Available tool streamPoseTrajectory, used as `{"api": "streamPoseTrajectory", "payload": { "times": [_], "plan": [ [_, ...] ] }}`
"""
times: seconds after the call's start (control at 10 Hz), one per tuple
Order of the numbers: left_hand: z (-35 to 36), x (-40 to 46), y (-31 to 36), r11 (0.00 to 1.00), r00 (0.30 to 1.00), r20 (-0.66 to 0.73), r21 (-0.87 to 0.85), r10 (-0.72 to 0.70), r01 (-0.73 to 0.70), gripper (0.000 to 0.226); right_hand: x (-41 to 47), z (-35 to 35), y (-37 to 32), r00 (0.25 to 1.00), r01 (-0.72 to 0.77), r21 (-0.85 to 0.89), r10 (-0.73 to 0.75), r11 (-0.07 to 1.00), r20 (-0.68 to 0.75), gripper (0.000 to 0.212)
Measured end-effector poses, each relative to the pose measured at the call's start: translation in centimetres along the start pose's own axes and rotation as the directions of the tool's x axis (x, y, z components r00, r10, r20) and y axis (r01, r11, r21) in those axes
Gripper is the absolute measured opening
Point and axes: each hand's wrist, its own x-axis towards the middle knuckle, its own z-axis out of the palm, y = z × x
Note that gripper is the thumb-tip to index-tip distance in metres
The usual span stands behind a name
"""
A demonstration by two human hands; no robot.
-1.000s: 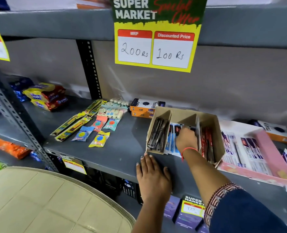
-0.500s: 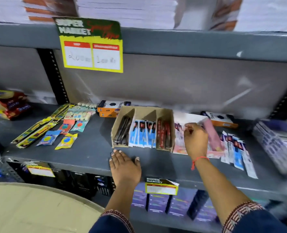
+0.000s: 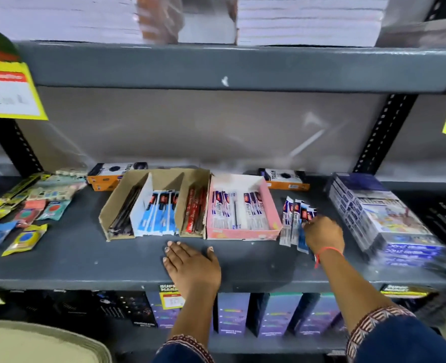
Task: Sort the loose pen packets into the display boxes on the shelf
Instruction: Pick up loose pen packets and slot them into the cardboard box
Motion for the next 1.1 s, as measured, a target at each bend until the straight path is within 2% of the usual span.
{"api": "streamPoseTrajectory", "payload": {
  "times": [0.1, 0.3, 0.4, 0.6, 0.9, 1.1],
  "plan": [
    [0.5, 0.1, 0.0, 0.999, 0.999, -0.049, 0.024, -0.02, 0.021, 0.078, 0.9, 0.3, 0.5, 0.993, -0.047, -0.023, 0.049, 0.999, 0.11, 0.031],
    [0.8, 0.1, 0.0, 0.999, 0.995, -0.099, 0.035, -0.018, 0.021, 0.077, 2.1, 0.5, -0.4, 0.985, -0.058, 0.017, 0.054, 0.998, 0.165, 0.031],
    [0.8, 0.0, 0.0, 0.999, 0.993, -0.117, 0.049, -0.018, 0.024, 0.077, 2.7, 0.6, -0.4, 0.985, -0.027, 0.02, 0.023, 0.999, 0.171, 0.033],
    [0.8, -0.1, 0.0, 0.999, 0.992, -0.127, 0.047, -0.018, 0.024, 0.077, 2.8, 0.6, 0.0, 0.985, 0.043, 0.046, -0.05, 0.998, 0.163, 0.025],
    [0.7, 0.0, 0.0, 0.999, 0.993, -0.113, 0.039, -0.025, 0.03, 0.077, 2.9, 0.3, -1.0, 0.968, -0.044, 0.02, 0.038, 0.999, 0.249, 0.031],
    [0.5, -0.1, 0.1, 0.999, 0.993, -0.113, 0.044, -0.024, 0.029, 0.078, 3.0, 0.3, -1.3, 0.961, -0.034, 0.01, 0.03, 0.999, 0.273, 0.031]
  ]
}}
